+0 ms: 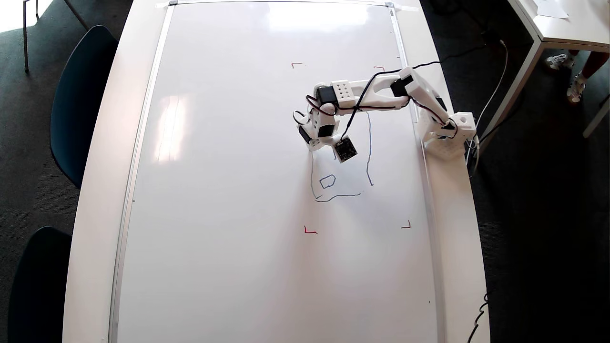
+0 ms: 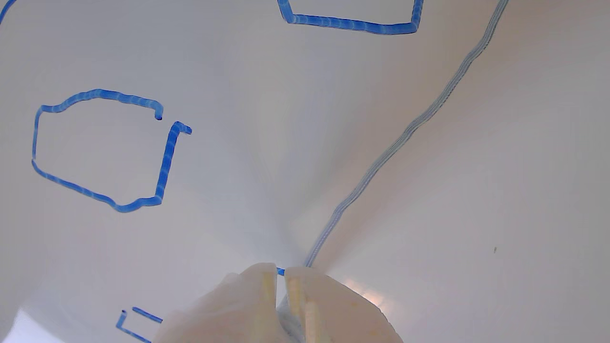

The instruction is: Draw on a whiteboard a robot head using a pen attached to the gripper

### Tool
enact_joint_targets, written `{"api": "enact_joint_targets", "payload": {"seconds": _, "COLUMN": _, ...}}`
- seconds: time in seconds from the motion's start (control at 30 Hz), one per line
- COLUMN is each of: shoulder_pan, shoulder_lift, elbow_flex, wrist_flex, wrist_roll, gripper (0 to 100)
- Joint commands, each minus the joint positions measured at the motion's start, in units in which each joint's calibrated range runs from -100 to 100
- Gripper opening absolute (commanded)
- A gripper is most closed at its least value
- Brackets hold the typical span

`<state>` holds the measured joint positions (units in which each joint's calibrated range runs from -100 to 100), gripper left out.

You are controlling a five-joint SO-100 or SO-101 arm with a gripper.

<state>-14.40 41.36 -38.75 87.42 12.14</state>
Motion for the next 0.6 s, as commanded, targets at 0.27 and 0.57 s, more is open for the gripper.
{"api": "enact_joint_targets", "payload": {"seconds": 0.27, "shoulder_pan": -0.35, "shoulder_lift": 1.66, "elbow_flex": -0.85, "wrist_flex": -10.62, "wrist_roll": -0.03, "gripper": 1}}
{"api": "enact_joint_targets", "payload": {"seconds": 0.57, "shoulder_pan": -0.13, "shoulder_lift": 0.82, "elbow_flex": -0.94, "wrist_flex": -11.92, "wrist_roll": -0.03, "gripper": 1}}
